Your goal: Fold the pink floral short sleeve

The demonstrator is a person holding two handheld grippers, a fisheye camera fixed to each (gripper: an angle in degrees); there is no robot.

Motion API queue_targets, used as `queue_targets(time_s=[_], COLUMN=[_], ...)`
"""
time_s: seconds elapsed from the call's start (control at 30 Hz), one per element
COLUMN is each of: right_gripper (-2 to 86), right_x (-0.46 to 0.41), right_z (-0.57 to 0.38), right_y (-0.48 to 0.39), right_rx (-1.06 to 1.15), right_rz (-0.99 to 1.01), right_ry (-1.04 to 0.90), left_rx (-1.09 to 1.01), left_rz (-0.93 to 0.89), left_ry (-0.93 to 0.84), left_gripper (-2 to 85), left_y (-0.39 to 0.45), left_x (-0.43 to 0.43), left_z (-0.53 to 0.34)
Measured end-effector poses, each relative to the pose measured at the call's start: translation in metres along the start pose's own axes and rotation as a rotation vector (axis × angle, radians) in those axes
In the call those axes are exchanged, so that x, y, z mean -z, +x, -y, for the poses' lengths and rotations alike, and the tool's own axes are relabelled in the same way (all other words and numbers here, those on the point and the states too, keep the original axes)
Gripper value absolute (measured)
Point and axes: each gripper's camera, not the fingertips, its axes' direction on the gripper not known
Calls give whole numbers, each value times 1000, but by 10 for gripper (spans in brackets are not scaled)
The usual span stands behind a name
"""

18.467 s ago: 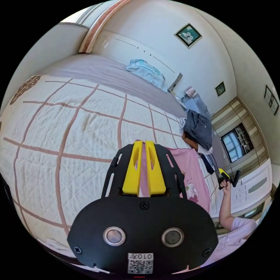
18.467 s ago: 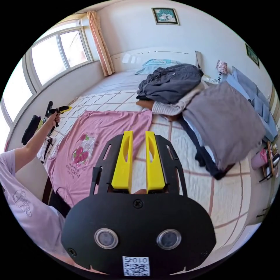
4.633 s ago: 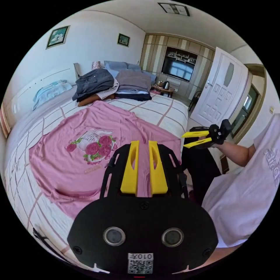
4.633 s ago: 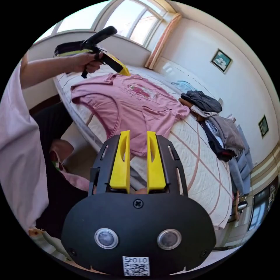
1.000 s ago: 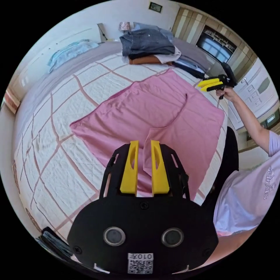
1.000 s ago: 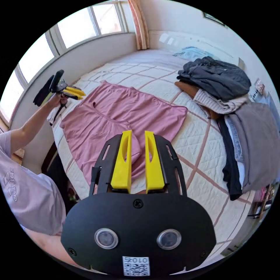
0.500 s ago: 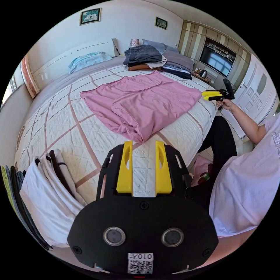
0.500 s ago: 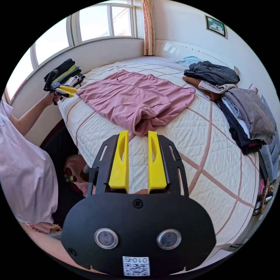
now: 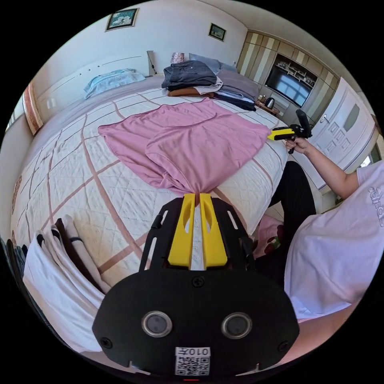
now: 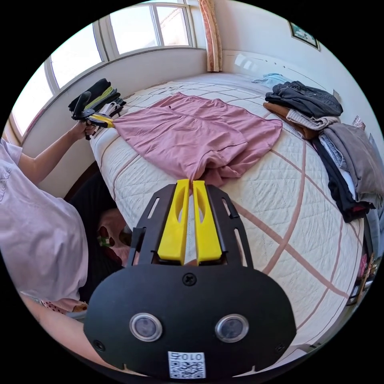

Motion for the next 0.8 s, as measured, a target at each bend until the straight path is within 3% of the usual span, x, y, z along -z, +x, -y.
queue_targets(time_s=[0.33,0.5,0.8], right_gripper=[39,37,36], right_x=[-20,-7,20], right_z=[-10,-18,-26], right_y=[12,13,-12], right_rx=[-34,-27,66], right_rz=[44,97,104], right_ry=[-62,-16,-64], left_rx=[89,143,105], left_rz=[-94,-158,-173], left_ry=[-98,-51,-129], left_gripper=[2,1,2], left_y=[-38,-50,-37], left_x=[-4,6,39], left_z=[-6,-14,-11])
